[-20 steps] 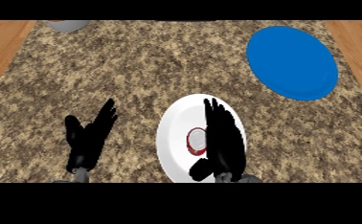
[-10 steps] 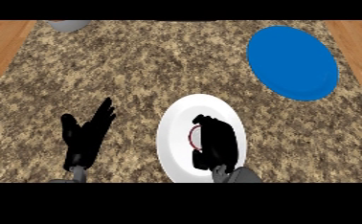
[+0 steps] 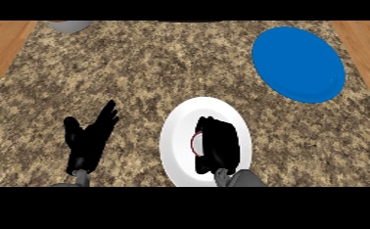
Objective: Pick the can from the plate and place it in the plate
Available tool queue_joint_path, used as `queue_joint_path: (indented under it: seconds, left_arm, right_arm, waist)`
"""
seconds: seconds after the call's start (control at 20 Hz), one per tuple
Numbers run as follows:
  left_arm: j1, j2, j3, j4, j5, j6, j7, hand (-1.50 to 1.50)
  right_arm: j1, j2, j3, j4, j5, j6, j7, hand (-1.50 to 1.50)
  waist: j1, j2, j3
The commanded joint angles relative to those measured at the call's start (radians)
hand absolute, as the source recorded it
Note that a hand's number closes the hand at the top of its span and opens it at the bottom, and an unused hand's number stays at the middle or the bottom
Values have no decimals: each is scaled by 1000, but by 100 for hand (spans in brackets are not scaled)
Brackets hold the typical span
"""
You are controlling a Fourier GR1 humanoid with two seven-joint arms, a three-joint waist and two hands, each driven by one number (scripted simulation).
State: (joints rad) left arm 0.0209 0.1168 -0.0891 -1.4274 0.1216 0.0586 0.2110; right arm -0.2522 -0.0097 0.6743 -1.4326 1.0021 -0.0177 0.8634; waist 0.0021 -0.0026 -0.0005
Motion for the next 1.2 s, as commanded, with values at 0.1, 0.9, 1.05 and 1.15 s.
queue_joint_path:
  seconds: [0.1,0.9,1.05,1.15]
  left_arm:
    - [-45,-14,-16,-54,-14,25,73,0]
    - [-58,-24,-29,25,-30,4,19,0]
    - [-64,-40,-28,19,-29,23,40,0]
    - [-49,-13,-2,21,-22,9,6,0]
  right_arm:
    - [-199,9,-62,87,26,-173,99,150]
    - [-616,9,-322,444,337,-667,431,150]
    - [-595,9,-377,455,365,-730,443,150]
    - [-562,9,-430,456,399,-812,412,150]
  waist:
    - [19,5,1]
    - [50,16,1]
    - [37,13,1]
    - [28,13,1]
